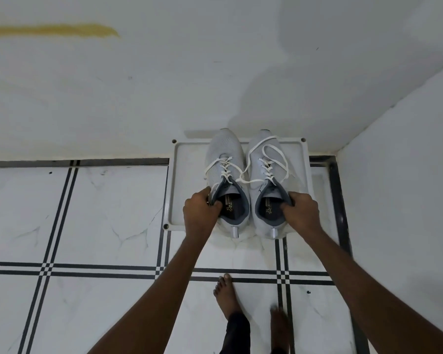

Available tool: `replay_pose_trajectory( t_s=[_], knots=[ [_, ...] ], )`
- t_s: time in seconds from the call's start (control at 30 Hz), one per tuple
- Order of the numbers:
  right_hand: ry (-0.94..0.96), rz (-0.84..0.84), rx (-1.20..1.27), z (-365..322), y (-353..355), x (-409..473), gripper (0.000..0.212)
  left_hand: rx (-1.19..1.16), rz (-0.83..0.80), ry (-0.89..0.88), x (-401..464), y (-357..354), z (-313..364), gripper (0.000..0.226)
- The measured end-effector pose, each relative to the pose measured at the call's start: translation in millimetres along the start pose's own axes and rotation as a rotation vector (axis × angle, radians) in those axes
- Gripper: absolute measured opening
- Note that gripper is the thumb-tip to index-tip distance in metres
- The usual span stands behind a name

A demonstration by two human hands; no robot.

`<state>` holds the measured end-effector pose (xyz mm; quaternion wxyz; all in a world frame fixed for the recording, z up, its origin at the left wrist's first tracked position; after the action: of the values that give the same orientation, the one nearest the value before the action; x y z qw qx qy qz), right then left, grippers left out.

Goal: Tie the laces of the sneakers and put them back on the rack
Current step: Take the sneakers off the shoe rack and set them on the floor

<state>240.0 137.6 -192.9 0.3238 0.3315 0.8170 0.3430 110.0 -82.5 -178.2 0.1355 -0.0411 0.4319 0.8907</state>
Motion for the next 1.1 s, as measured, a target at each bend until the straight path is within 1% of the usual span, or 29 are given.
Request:
replay_pose_trajectory(
  t_s=[0.1,0.23,0.33,0.47,0.6,0.7,0.83,0.93,1.1],
  knots=[
    [0.023,0.018,0.028,-3,21,-22,0.01,-0.037,0.026,-0.015,-23,20,9,0.024],
    [0.051,0.031,0.054,7,45,-56,0.013,-0.035,0.085,-0.042,-67,40,18,0.011],
    [0.074,0.024,0.082,22,57,-85,0.015,-0.045,0.108,-0.054,-103,50,18,0.007],
    [0.066,0.004,0.088,48,65,-127,0.014,-0.071,0.097,-0.041,-154,52,6,0.007],
    [0.048,-0.028,0.065,80,54,-168,0.013,-0.02,0.089,-0.022,-196,44,-24,0.009],
    [-0.002,-0.048,0.048,112,27,-192,0.015,-0.016,0.05,0.019,-218,26,-61,0.007],
    [-0.053,-0.059,0.022,155,-33,-213,0.013,-0.024,0.004,0.048,-239,-16,-126,0.007],
    [-0.077,-0.063,0.029,190,-92,-220,0.011,-0.004,-0.019,0.078,-245,-60,-184,0.003],
    [-0.116,-0.08,0.027,252,-210,-204,0.011,0.03,-0.02,0.118,-229,-149,-286,0.007]
  ],
)
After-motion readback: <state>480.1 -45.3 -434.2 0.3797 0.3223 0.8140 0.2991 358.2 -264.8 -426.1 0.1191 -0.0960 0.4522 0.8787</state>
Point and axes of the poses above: each hand's wrist, its own x-axis towards the middle knuckle, its own y-axis out of the back of the hand, z = x × y, the point moved 4 cm from there along x, towards the middle knuckle, and after that the axes turned 8 degrees about z, right-handed, at the moved point
